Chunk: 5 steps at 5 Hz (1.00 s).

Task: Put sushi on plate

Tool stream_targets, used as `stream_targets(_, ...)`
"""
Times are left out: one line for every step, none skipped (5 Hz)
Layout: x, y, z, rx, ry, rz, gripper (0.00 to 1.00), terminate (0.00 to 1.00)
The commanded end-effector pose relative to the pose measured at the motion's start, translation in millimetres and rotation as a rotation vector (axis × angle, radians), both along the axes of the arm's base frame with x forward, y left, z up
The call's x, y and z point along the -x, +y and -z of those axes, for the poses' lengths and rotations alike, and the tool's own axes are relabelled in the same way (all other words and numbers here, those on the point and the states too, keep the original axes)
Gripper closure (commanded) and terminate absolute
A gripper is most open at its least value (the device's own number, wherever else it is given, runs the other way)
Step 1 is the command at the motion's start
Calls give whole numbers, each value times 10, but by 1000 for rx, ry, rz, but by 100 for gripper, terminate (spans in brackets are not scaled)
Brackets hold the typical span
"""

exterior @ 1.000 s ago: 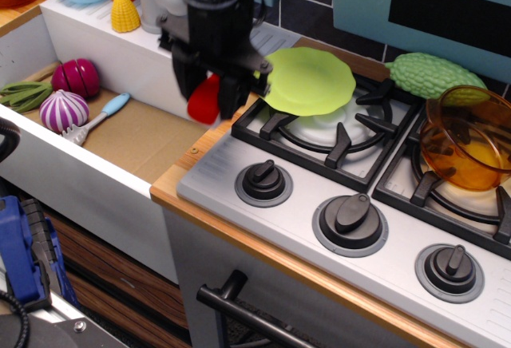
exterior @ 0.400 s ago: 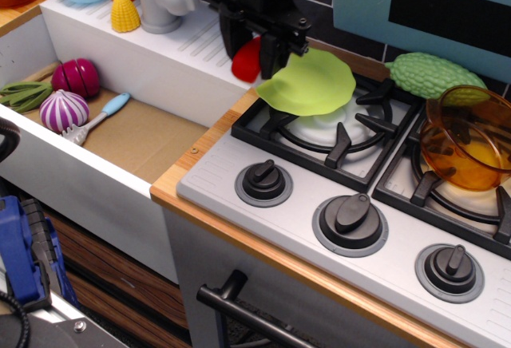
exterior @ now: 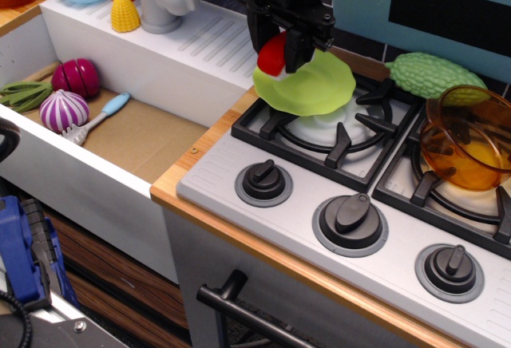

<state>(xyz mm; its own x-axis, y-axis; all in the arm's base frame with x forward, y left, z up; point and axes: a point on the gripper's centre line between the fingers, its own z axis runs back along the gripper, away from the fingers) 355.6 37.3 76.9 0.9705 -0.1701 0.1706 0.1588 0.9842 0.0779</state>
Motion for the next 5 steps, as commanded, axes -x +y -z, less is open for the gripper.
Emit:
stream_targets(-93,-91,-91,13,-84,40,0,0)
stream_targets(-93,-91,-91,13,-84,40,0,0)
stream_targets(-93,-91,-91,13,-84,40,0,0)
stream_targets(-93,-91,-91,13,-84,40,0,0)
stream_targets(-93,-91,-91,13,-84,40,0,100)
